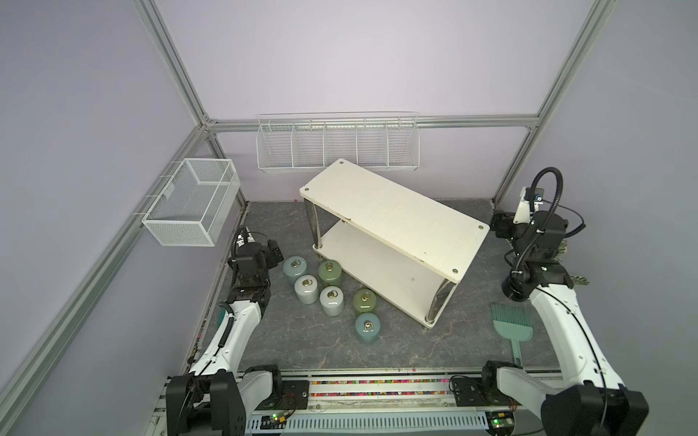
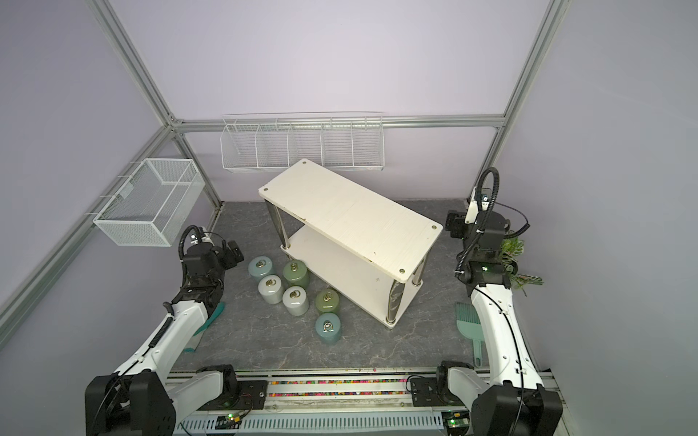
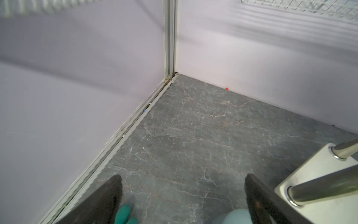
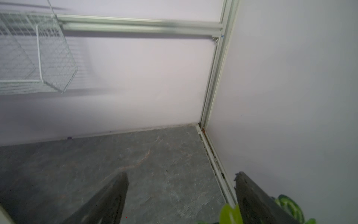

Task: Remove the tea canisters from the shelf
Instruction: Reset both arms

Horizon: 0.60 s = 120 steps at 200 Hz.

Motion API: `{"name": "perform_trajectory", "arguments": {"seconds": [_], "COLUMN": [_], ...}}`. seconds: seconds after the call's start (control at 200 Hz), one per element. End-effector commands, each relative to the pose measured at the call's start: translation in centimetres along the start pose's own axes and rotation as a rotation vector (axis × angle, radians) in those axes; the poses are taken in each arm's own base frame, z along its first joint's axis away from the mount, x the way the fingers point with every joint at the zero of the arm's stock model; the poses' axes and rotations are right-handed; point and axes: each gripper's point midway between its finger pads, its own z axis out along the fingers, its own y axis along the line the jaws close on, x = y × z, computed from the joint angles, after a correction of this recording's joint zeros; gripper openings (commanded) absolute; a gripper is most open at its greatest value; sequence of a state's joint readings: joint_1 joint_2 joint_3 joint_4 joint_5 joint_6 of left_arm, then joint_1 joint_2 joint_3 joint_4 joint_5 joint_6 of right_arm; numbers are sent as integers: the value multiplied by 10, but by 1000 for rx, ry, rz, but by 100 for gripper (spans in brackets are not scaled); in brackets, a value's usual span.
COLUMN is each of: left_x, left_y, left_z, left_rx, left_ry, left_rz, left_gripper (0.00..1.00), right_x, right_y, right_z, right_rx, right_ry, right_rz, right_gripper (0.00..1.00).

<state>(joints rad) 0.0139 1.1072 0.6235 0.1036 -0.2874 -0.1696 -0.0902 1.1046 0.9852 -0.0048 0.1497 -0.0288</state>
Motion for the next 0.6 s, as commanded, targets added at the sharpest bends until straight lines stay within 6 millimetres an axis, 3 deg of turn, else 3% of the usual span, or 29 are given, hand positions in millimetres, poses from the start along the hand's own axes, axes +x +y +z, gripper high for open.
{"name": "perform_trajectory", "arguments": {"seconds": [0.0, 0.11, 0.14, 0.37, 0.595], "left_x": [-5, 2, 3, 16, 27], "left_y": [7, 11, 11, 18, 18], "left_z": [-4, -4, -4, -6, -3], "left_rx": [-6, -9, -11, -17, -1], "left_ry": [-67, -64, -63, -60, -48], "left_rz": [11, 19, 19, 0, -17], "left_gripper": [100, 100, 100, 100, 100], "right_x": [29, 45, 65, 134, 169], "right_y": [16, 24, 26, 23, 17], "right_z": [4, 5, 6, 3, 15], "right_rx": [-88, -128, -132, -110, -59], "right_ry": [57, 87, 129, 209, 178], "right_rz": [46, 67, 68, 34, 38], "right_gripper": [89, 89, 89, 89, 89]}}
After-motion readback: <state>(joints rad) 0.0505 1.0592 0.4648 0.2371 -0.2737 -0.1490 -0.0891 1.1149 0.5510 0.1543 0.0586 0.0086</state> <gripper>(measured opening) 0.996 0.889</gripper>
